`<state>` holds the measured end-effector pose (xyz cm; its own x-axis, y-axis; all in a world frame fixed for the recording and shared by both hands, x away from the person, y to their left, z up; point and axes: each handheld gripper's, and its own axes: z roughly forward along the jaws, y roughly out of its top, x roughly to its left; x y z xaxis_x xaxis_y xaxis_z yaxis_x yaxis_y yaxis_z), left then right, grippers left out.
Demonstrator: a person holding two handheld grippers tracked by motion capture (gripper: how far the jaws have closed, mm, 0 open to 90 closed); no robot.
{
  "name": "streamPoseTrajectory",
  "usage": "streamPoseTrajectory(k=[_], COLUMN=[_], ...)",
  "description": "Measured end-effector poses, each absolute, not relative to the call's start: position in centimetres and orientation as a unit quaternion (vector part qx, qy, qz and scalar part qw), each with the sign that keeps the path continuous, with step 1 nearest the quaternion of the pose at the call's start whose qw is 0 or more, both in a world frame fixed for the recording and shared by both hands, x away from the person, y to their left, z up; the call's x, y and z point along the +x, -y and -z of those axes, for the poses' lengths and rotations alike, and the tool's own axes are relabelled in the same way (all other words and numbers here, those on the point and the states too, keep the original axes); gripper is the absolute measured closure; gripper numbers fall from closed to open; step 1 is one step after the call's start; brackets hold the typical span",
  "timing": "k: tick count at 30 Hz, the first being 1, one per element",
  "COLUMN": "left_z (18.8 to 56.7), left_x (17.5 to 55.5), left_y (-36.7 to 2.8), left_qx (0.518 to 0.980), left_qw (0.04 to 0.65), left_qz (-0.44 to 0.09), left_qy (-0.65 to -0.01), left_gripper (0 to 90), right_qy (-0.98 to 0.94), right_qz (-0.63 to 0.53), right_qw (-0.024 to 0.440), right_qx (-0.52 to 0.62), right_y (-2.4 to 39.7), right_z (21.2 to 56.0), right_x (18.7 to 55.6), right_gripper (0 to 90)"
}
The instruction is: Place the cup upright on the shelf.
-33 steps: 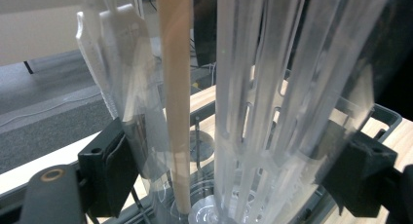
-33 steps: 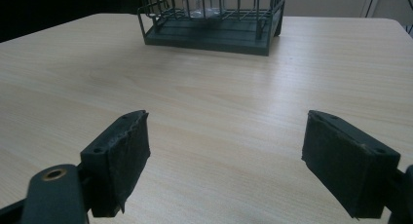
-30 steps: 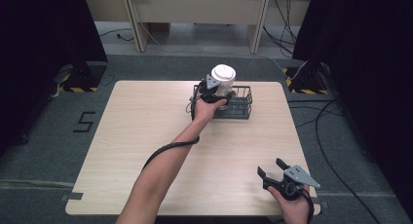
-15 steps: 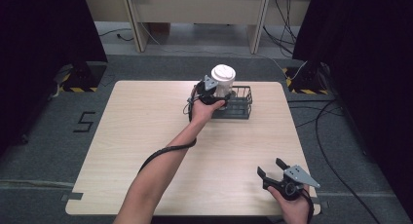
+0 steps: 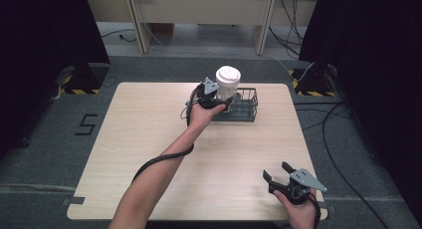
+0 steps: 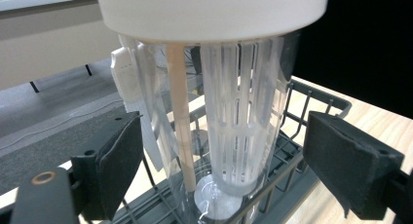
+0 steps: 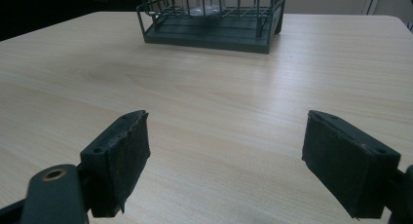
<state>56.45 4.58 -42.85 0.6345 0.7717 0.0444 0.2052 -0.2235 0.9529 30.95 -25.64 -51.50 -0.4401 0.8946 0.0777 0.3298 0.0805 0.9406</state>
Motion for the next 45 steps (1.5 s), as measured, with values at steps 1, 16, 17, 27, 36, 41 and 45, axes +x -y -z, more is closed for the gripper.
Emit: streamPoseTrajectory(k=[1,16,17,27,36,41,45], left_z=[42.8,42.3,42.3,42.5,43.7,44.2,44.8], left_x=[56.3,53.2,53.0,50.4,47.8,46.0,44.4], left_y=[-4.7,-7.7,-7.9,-10.2,-12.5,-13.3,-14.1], left_qx=[0.735,0.736,0.738,0.739,0.743,0.742,0.742], left_qw=[0.528,0.533,0.531,0.529,0.525,0.530,0.534], left_qz=[-0.267,-0.265,-0.267,-0.275,-0.270,-0.268,-0.265], left_qy=[-0.332,-0.323,-0.320,-0.315,-0.316,-0.311,-0.307], left_gripper=[14.4,14.6,14.6,14.7,14.7,14.7,14.7], right_qy=[-0.681,-0.682,-0.682,-0.683,-0.683,-0.682,-0.683], right_qz=[-0.507,-0.503,-0.502,-0.500,-0.498,-0.498,-0.498], right_qw=[0.278,0.280,0.281,0.285,0.287,0.286,0.290], right_qx=[0.450,0.451,0.451,0.450,0.451,0.452,0.450], right_y=[25.6,25.5,25.5,25.5,25.5,25.4,25.5], right_z=[51.5,51.5,51.5,51.5,51.5,51.5,51.5], right_x=[30.9,30.9,30.9,30.9,30.9,30.9,30.9], right_gripper=[18.1,18.0,18.0,17.9,17.9,18.0,17.9])
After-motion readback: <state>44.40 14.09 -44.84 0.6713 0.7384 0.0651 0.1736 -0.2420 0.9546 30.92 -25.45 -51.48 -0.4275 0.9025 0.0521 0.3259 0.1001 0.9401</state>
